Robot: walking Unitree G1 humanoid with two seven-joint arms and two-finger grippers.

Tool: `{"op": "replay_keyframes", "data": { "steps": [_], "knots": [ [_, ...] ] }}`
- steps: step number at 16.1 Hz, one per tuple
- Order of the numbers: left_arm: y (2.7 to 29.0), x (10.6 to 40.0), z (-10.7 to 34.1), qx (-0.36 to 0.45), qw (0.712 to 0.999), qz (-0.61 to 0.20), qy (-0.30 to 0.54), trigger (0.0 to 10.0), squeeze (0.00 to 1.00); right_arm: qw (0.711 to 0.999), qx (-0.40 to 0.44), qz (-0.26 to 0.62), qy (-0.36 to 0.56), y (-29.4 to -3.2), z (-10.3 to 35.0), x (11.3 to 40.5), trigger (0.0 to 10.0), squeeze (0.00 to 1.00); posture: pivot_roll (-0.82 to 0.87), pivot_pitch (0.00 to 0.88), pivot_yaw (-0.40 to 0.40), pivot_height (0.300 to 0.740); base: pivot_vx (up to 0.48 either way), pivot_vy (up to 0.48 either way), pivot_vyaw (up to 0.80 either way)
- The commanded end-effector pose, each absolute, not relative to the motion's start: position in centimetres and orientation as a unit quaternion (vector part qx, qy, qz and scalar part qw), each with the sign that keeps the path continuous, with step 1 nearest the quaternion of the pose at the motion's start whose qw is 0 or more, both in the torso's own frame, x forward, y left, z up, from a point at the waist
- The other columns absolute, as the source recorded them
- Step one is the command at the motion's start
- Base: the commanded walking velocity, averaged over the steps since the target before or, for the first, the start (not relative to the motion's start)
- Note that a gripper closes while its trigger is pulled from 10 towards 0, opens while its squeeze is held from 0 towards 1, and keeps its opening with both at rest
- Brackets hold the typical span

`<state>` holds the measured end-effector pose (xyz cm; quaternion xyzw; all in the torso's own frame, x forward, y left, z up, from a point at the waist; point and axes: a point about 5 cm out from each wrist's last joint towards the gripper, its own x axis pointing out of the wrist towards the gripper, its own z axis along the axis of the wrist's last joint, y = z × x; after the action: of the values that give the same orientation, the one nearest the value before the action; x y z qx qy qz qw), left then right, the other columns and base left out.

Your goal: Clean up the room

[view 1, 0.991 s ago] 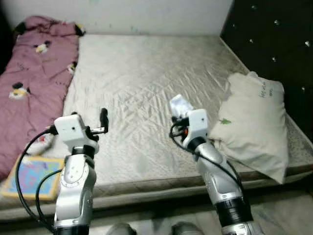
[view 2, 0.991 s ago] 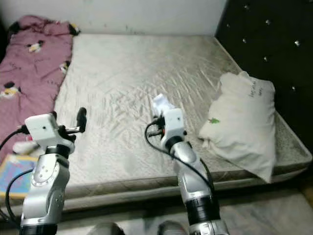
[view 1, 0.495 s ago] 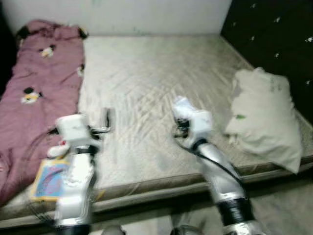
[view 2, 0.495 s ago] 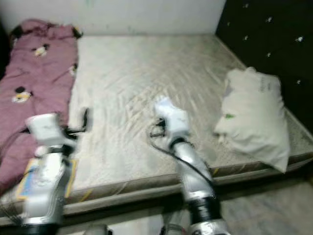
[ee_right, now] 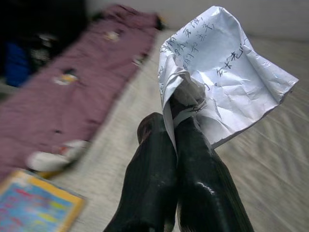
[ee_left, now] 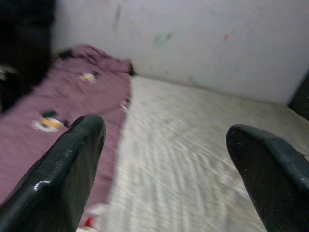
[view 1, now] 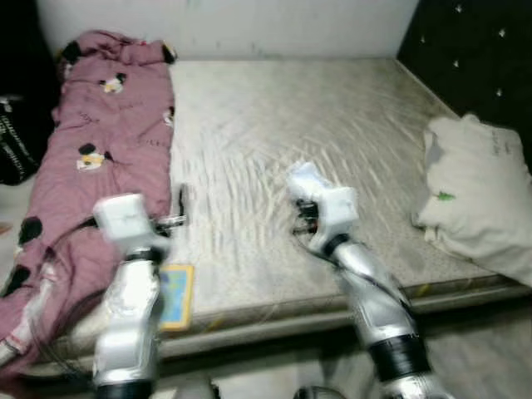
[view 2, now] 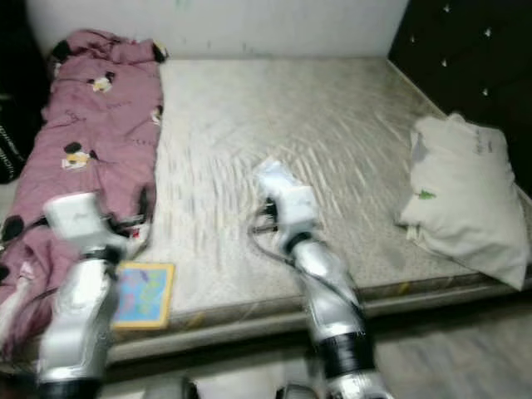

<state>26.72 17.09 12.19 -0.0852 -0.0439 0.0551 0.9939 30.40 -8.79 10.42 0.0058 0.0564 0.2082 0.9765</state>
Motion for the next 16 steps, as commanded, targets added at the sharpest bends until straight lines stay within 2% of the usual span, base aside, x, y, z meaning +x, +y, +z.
{"op": "replay_keyframes", "data": {
  "steps": [1, 7, 16],
  "knots": [
    [16.18, 26.83, 12.34, -0.089, 0.994, 0.042, -0.045, 10.0, 0.00, 0.978, -0.004, 0.201, 0.054, -9.63, 10.48, 30.52, 10.0, 0.00, 0.04, 0.037, -0.016, 0.740, 0.000, 0.480, 0.54],
    [16.31, 26.97, 12.33, -0.083, 0.995, 0.047, -0.044, 10.0, 0.00, 0.978, -0.004, 0.202, 0.053, -9.55, 10.47, 30.63, 10.0, 0.00, 0.04, 0.031, -0.014, 0.740, 0.000, 0.480, 0.57],
    [16.46, 27.22, 12.42, -0.075, 0.995, 0.053, -0.046, 10.0, 0.00, 0.978, -0.006, 0.206, 0.044, -9.34, 10.72, 30.83, 10.0, 0.00, 0.04, 0.034, -0.009, 0.740, 0.000, 0.480, 0.00]
  ]
}}
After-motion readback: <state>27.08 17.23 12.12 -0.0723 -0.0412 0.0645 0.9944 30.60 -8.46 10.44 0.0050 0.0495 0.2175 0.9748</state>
